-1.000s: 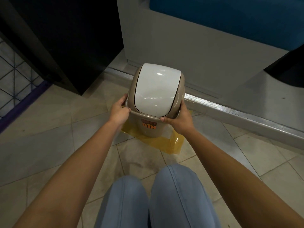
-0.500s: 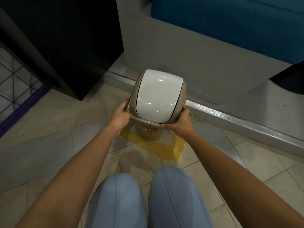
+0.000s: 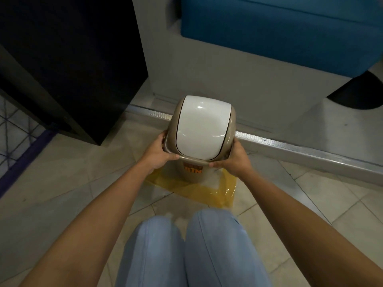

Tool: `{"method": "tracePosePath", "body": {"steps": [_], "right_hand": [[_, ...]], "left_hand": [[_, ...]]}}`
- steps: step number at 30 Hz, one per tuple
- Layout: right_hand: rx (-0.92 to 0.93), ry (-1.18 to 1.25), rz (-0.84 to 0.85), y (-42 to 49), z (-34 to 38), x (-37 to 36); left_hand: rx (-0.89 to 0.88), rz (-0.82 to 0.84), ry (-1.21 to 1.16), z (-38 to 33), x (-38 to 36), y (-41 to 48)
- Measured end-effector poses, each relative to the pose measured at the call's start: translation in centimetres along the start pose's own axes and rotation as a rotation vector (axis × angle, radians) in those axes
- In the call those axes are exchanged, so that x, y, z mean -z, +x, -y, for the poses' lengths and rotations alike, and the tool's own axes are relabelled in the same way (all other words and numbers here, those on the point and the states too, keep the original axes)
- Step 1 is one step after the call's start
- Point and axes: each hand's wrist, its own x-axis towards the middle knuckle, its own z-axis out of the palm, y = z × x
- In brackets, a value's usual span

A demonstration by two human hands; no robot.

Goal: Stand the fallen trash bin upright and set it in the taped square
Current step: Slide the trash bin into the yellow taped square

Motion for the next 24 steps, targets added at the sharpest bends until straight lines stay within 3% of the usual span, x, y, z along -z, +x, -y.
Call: {"method": "tracePosePath", "body": {"steps": [7, 24], "right_hand": [[-0.071, -0.017, 0.004, 1.0, 0.8, -0.1], [-0.026, 0.041, -0.038, 3.4, 0.8, 0.0]], "left_hand": [[0.008, 0.005, -0.02, 0.0, 0.2, 1.5], [-0.058, -0.048, -0.061, -1.4, -0.4, 3.8]]}}
